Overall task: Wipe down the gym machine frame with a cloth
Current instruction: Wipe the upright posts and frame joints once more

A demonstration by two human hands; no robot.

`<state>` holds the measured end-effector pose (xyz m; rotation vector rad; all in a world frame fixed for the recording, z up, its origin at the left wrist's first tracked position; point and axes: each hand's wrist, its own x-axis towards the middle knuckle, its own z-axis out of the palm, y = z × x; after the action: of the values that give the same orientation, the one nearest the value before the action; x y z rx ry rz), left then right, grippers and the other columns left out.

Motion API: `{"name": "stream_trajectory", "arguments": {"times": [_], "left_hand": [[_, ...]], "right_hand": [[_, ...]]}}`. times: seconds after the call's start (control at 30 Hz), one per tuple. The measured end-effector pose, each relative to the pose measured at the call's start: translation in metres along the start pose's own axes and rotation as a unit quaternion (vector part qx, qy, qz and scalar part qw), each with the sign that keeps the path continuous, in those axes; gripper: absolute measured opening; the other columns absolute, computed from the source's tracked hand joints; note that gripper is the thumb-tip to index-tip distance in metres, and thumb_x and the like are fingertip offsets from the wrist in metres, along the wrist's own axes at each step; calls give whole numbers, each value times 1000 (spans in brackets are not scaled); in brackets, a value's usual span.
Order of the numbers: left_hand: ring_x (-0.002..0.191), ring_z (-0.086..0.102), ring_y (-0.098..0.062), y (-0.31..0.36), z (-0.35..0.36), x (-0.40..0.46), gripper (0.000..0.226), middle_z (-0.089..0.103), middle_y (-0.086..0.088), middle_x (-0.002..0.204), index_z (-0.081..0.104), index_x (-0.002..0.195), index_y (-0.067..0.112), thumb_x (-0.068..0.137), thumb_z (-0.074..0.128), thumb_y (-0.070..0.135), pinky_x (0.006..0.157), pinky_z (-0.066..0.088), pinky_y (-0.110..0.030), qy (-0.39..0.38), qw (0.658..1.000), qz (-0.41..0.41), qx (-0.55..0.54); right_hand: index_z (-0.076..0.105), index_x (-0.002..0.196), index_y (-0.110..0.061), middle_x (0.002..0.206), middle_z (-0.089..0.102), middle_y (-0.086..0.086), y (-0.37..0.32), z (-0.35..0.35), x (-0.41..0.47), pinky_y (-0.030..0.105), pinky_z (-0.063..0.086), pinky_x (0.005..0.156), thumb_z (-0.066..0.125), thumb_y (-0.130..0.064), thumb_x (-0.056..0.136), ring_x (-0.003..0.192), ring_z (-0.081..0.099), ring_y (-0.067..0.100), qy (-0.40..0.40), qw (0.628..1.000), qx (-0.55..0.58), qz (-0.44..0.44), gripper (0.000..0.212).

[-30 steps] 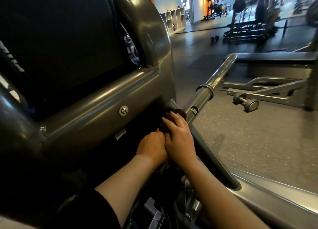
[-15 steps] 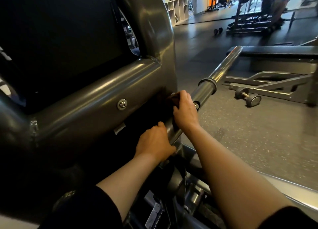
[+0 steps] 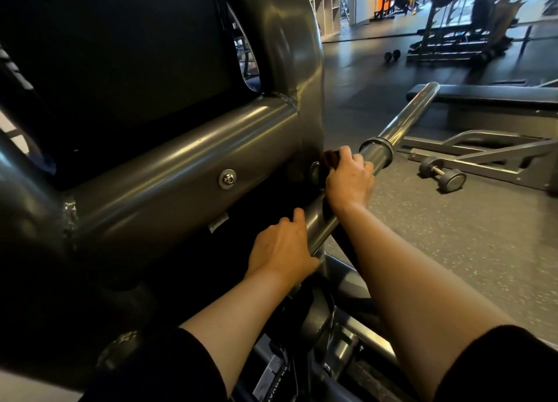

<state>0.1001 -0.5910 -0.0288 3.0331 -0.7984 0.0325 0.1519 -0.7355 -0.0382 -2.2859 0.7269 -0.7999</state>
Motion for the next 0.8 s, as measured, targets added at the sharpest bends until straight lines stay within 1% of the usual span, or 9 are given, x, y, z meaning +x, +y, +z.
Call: {"name": "stream_trajectory", "arguments": {"times": [0.17, 0.3, 0.4, 0.47, 0.5, 0.57, 0.63, 0.7, 0.8], "left_hand": [[108, 60, -28, 0, 1, 4, 75, 54, -9, 125, 31, 135, 20, 79, 72, 46, 81, 49, -36, -17, 1000, -8, -16], [121, 51, -27, 0, -2, 3, 90, 43, -8, 138, 18, 149, 20, 80, 70, 45, 91, 46, -36, -26, 1000, 3, -7], [129, 44, -28, 7, 6, -11, 76, 44, -14, 141, 35, 146, 8, 82, 70, 29, 101, 42, -35, 159, 979, 121, 44], [115, 56, -24, 33, 34, -34, 45, 57, -12, 128, 54, 130, 6, 86, 62, 12, 95, 48, -30, 249, 945, 173, -121], [115, 57, -19, 51, 51, -50, 40, 55, -8, 130, 52, 132, 9, 92, 53, 11, 96, 47, -25, 209, 936, 160, -233], [128, 45, -10, 87, 87, -76, 47, 39, 1, 147, 32, 149, 23, 103, 40, 23, 101, 37, -15, 29, 900, 36, -433], [130, 42, -10, 111, 120, -83, 54, 37, -1, 150, 19, 153, 33, 103, 39, 32, 97, 34, -14, -89, 813, -96, -567], [125, 46, -11, 120, 146, -79, 53, 46, -4, 144, 28, 151, 27, 101, 46, 28, 93, 35, -14, -90, 752, -178, -628], [130, 45, -19, 119, 176, -76, 45, 46, -5, 143, 44, 141, 20, 98, 54, 15, 99, 36, -20, -32, 743, -266, -613]], "right_hand": [[57, 124, -15, 123, 56, 8, 16, 4, -46, 43, 46, 93, 58, -4, 86, 112, 44, 31, 28, 988, 54, -139, 39], [55, 127, -17, 124, 55, 5, 20, -4, -56, 36, 42, 96, 57, -1, 85, 114, 42, 27, 11, 986, 89, -143, 44], [57, 115, -16, 112, 58, 3, 32, -15, -95, 27, 43, 89, 54, 0, 85, 103, 51, 19, 33, 971, 222, -78, 34], [55, 107, -20, 102, 60, -1, 56, -24, -128, 24, 46, 85, 55, 0, 91, 97, 58, 14, 28, 940, 335, 57, 26], [55, 104, -20, 99, 61, -2, 72, -25, -143, 22, 47, 82, 56, -3, 93, 95, 60, 14, 23, 920, 369, 128, 21], [58, 103, -10, 93, 63, 2, 107, -28, -172, 17, 49, 74, 54, -3, 95, 89, 62, 15, 17, 896, 387, 215, 11], [61, 98, 1, 84, 63, 5, 132, -30, -195, 10, 47, 66, 49, 2, 95, 76, 62, 3, -5, 887, 395, 238, 13], [67, 91, -3, 81, 66, 9, 149, -29, -218, 13, 48, 68, 48, -10, 98, 74, 63, -1, -66, 878, 406, 247, 22], [71, 90, -19, 89, 73, -3, 173, -24, -230, 20, 51, 78, 45, -24, 100, 88, 66, 6, -104, 872, 394, 270, 28]]}}
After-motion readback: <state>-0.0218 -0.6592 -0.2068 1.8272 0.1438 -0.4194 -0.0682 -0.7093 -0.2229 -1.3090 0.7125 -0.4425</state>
